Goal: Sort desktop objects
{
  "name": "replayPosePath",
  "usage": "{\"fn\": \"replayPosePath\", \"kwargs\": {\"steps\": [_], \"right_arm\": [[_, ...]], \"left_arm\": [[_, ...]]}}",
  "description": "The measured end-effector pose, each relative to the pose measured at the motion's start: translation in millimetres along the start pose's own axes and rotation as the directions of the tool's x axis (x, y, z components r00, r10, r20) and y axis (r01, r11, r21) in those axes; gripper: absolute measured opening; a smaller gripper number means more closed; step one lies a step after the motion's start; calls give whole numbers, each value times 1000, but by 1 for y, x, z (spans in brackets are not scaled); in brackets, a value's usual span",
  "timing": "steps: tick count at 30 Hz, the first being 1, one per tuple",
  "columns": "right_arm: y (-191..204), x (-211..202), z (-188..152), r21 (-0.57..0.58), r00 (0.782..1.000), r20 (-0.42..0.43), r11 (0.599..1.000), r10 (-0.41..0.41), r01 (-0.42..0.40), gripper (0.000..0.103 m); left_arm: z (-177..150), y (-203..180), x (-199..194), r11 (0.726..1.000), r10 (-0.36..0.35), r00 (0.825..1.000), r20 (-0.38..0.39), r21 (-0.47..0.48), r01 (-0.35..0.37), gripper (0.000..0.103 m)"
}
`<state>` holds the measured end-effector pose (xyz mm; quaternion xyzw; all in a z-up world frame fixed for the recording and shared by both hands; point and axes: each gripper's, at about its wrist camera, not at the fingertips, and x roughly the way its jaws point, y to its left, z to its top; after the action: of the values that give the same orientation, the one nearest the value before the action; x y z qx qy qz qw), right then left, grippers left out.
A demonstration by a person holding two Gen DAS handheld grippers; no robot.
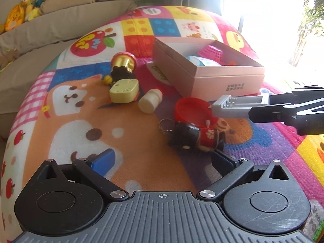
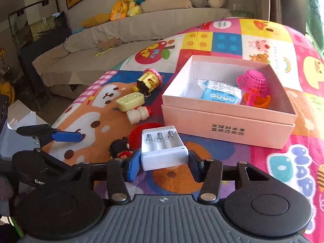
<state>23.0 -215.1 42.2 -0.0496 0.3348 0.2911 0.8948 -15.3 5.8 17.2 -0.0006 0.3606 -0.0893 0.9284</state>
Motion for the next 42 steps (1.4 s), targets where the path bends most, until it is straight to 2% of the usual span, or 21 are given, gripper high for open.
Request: {"fn": "replayPosePath", "kwargs": {"steps": [1,4,6,8,9,11,14,17,18,20,22,24,25,30,35,40,42], "right_arm": [[-4,-8,-3,-8,1000,15,1000,-18,19,50],[-16,-21,-13,-44,988,41,987,-152,154,50],[-29,-20,-19,-32,966,26,966,-255,256,60],[-42,-19,-25,8,946,12,946,-324,324,76],[-46,-18,-27,23,940,5,940,-341,341,78],[-54,-17,-33,54,938,-6,936,-347,347,86],[-61,-16,-41,107,946,-8,941,-323,322,93],[-66,-12,-48,164,953,-3,940,-302,299,100],[-68,-10,-50,178,955,-6,939,-297,293,101],[-71,-8,-51,197,959,-20,939,-283,282,101],[-73,-9,-52,215,962,-6,939,-272,267,103],[-73,-10,-53,215,965,-2,943,-261,256,103],[-72,-10,-53,211,966,-1,944,-260,254,103],[-76,-17,-50,236,967,27,942,-253,240,103],[-105,-16,-11,297,967,72,931,-245,213,103],[-145,24,28,403,978,43,900,-203,169,103],[-152,38,35,453,986,48,883,-162,123,103]], "left_arm": [[1,-5,1,1000,-14,1000,3,12,14,103],[6,-22,8,998,-17,1000,11,62,16,103],[10,-30,15,996,9,1000,15,93,-10,103],[14,-37,21,992,32,999,22,123,-34,103],[16,-38,24,990,50,998,24,134,-53,103],[18,-37,28,983,93,995,28,157,-96,103],[19,-27,31,968,178,983,37,173,-182,103],[21,-13,30,936,302,952,51,174,-306,103],[24,-9,27,932,322,945,56,159,-326,103],[29,-5,17,956,261,963,66,121,-268,103],[36,-8,11,985,137,989,64,95,-143,103],[40,-24,15,996,10,998,57,86,-15,103],[42,-33,20,995,-18,999,50,98,13,103],[44,-70,43,982,-31,998,51,189,21,103],[38,-72,46,980,-16,999,50,198,6,103],[32,-63,45,978,-39,998,49,206,28,103],[32,-60,43,978,-56,997,51,205,44,103]]}}
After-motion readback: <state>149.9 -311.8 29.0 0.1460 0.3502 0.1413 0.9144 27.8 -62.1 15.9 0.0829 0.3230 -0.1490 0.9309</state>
